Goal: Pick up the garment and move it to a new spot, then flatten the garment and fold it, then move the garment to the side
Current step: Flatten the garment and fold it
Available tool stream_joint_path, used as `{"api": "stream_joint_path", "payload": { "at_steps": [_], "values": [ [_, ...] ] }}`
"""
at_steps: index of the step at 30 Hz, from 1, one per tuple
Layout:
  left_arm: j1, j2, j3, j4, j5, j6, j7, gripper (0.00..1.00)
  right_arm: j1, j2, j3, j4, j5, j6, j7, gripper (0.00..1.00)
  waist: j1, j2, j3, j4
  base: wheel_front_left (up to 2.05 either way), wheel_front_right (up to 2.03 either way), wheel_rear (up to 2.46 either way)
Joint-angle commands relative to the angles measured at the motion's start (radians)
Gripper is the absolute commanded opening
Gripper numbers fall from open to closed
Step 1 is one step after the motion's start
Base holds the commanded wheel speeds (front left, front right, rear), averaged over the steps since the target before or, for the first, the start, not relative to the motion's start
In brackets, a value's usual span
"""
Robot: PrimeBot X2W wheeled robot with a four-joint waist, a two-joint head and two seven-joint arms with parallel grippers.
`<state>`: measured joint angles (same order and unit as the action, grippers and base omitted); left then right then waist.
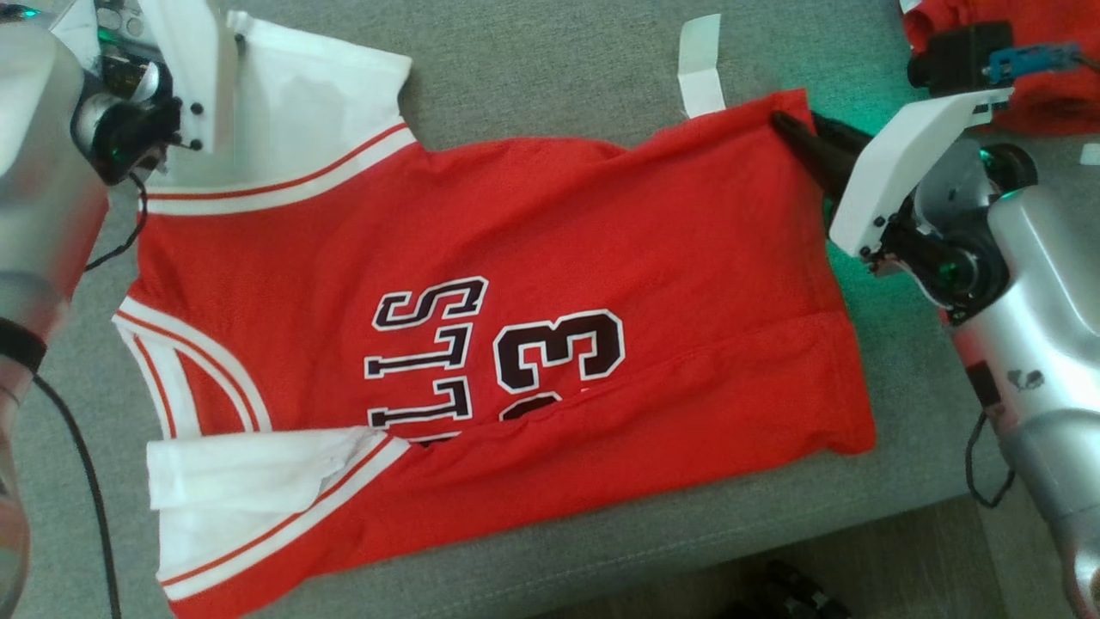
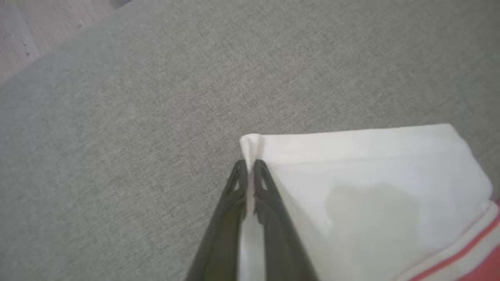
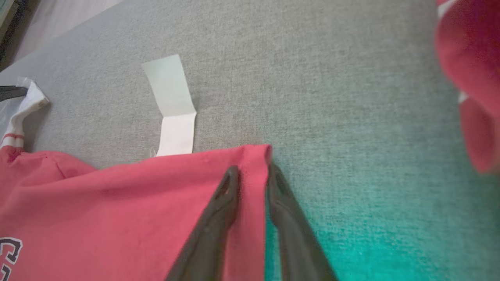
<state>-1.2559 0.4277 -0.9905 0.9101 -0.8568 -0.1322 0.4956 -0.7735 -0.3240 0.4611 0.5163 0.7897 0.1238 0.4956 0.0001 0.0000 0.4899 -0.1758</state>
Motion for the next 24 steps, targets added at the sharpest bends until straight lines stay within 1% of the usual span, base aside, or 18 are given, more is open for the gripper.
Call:
{"api": "stream_joint_path", "payload": {
  "at_steps": [1,3,8,14,19,24],
  "values": [
    [-0.063,0.049,0.026,-0.004,0.000,0.002,-0.027,0.00,0.000,-0.003,0.029,-0.013,0.009,0.007,-0.021,0.00,-0.0001,0.0000,0.001,0.001,0.00,0.00,0.00],
    [-0.069,0.050,0.030,0.003,-0.002,0.002,-0.044,0.00,-0.004,-0.006,0.032,-0.013,0.009,0.007,-0.040,0.00,-0.0001,0.0000,0.001,0.001,0.00,0.00,0.00],
    [-0.094,0.058,0.025,0.049,0.016,0.002,-0.104,0.00,-0.026,-0.011,0.036,0.007,0.009,0.007,-0.160,0.00,-0.0001,0.0000,-0.009,0.008,0.00,0.00,0.00],
    [-0.089,0.057,0.009,0.073,0.007,0.002,-0.137,0.00,-0.045,-0.004,0.018,0.083,-0.016,0.007,-0.283,0.00,-0.0001,0.0000,-0.037,0.023,0.00,0.00,0.00],
    [-0.073,0.053,-0.009,0.068,-0.013,0.002,-0.154,0.00,-0.045,0.011,0.034,0.127,-0.018,0.007,-0.321,0.00,-0.0001,0.0000,-0.067,0.040,0.00,0.00,0.00],
    [-0.045,0.073,-0.038,0.043,-0.035,0.002,-0.161,0.00,-0.022,-0.003,0.051,0.157,-0.012,0.007,-0.343,0.00,-0.0001,0.0000,-0.114,0.057,0.00,0.00,0.00]
  ]
}}
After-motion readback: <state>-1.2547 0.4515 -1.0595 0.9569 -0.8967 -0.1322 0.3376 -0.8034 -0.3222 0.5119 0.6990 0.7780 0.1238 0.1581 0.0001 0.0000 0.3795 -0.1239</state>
